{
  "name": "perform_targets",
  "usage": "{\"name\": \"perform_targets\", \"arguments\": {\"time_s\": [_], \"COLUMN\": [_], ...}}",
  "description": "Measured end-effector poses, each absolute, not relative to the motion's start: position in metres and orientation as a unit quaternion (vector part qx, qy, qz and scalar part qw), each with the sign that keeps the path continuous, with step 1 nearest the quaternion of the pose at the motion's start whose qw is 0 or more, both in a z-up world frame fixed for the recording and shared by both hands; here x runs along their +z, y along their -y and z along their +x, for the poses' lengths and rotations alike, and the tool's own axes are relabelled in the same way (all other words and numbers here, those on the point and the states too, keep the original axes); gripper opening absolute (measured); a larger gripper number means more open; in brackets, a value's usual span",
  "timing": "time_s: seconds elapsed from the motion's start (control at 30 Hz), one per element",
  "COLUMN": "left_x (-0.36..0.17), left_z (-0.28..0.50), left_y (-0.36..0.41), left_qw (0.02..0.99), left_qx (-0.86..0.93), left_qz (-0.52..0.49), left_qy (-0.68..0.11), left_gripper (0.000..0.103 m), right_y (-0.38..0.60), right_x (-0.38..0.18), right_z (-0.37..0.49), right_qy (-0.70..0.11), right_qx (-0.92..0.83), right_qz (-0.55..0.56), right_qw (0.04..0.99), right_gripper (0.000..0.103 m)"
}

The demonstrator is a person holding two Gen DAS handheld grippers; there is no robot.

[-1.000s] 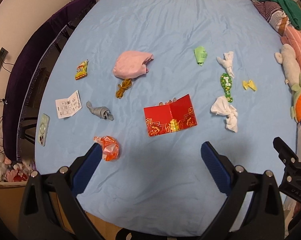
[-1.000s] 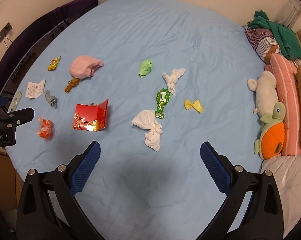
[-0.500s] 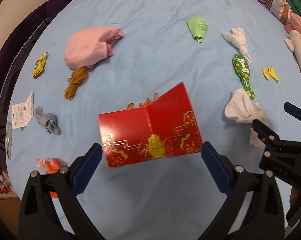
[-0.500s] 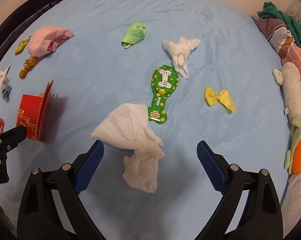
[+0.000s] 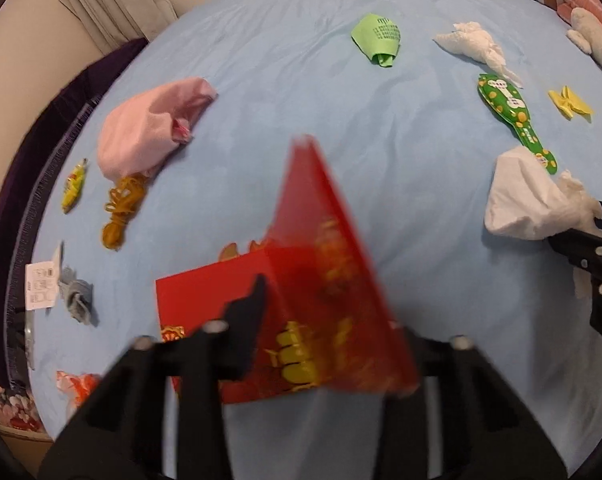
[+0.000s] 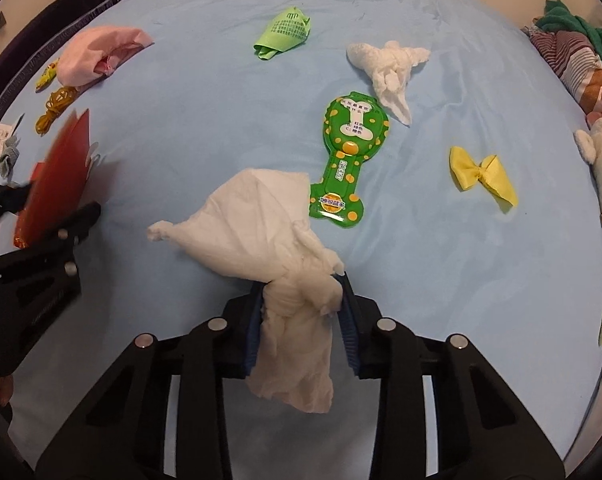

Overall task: Collect trash
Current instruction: 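Grasp the red envelope with the left tool while the right tool grasps the white tissue, then carry the red envelope to the grey bin and open the left tool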

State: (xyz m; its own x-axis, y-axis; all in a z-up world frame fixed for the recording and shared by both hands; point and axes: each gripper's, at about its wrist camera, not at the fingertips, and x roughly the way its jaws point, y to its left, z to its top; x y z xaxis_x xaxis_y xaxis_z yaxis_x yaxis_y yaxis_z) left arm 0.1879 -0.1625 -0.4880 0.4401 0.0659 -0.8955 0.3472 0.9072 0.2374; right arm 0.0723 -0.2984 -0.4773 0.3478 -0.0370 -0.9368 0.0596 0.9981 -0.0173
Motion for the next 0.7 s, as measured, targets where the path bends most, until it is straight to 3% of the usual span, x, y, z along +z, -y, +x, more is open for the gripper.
{"name": "perform_targets", "arguments": {"time_s": [0.1,0.4,0.7], "left_x": [-0.481,-0.409,-0.324], "left_z": [0.195,0.171,0.093], "left_y": [0.154,0.103,-0.009], "left_qw": [0.826,0.826,0.825], "left_qx": [-0.087,-0.09,-0.015], "left_qz": [0.173,0.103,0.024], "left_qy": [-0.53,-0.547,-0.565], "left_gripper": [0.002,0.002,0.002], "right_y": [0.294,0.262,0.166], "right_x": [-0.464,-0.395,-0.31], "right_z": [0.073,0.061,0.019], "right_qy": [-0.566,-0.555,-0.552], "right_qx": [-0.022,0.014,0.118], "right_qz": [0.009,-0.013,-0.073], "right_qw": [0.824,0.831,0.823], "right_gripper": [0.031,0.031,0.031]}}
